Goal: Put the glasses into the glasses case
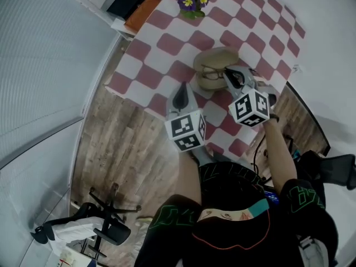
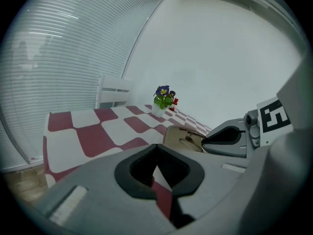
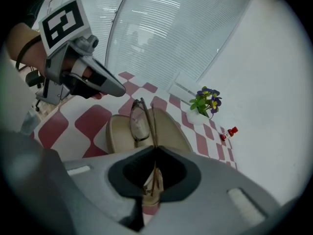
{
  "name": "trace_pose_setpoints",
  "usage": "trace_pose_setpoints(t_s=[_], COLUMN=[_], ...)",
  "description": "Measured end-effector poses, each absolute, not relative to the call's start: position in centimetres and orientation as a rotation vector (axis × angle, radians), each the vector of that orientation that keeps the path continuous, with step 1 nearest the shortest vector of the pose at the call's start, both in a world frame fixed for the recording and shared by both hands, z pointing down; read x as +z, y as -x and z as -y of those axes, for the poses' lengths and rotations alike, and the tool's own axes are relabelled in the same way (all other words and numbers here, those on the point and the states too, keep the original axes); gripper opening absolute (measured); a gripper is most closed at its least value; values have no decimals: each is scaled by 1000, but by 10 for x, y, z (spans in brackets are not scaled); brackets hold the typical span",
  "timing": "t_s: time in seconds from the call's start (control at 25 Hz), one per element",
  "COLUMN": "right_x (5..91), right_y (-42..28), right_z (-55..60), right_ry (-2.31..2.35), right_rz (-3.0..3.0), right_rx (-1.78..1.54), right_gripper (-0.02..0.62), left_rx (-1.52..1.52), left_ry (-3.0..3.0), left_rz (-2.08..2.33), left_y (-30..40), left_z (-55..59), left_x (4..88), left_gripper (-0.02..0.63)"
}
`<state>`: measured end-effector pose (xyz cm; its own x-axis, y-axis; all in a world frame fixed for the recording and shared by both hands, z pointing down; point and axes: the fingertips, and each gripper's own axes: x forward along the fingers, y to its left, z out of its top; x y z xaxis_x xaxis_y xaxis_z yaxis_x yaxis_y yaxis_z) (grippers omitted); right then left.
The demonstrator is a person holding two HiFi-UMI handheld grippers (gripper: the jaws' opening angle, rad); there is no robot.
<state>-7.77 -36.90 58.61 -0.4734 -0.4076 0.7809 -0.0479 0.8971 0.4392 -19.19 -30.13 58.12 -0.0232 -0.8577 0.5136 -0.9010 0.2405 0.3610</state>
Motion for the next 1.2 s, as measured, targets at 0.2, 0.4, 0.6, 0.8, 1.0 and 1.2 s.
trace_pose_setpoints(t_s=[0.2,0.4,0.6,0.8,1.0,1.2], right_x=[599,608,615,623,627,626], right_y=[75,72,68,66,65,66], right_z=[363,355,353,344,341,341], right_ry=[-289,-275,-255,-203,-206,-235], right_rz=[1996,1970,1912,1835,1790,1762], right_rx=[-478,-496,-574,-673,-736,-726], right_gripper=[21,21,21,23,23,23], left_rx=[91,98,105,103,102,105], left_ry=[-1606,-1606,-1617,-1626,-1637,-1645], left_rz=[1857,1853,1846,1844,1838,1834], left_y=[190,190,191,192,193,196], left_z=[303,304,307,310,311,310], left_x=[586,589,589,587,586,584], left_gripper=[11,9,11,11,11,11])
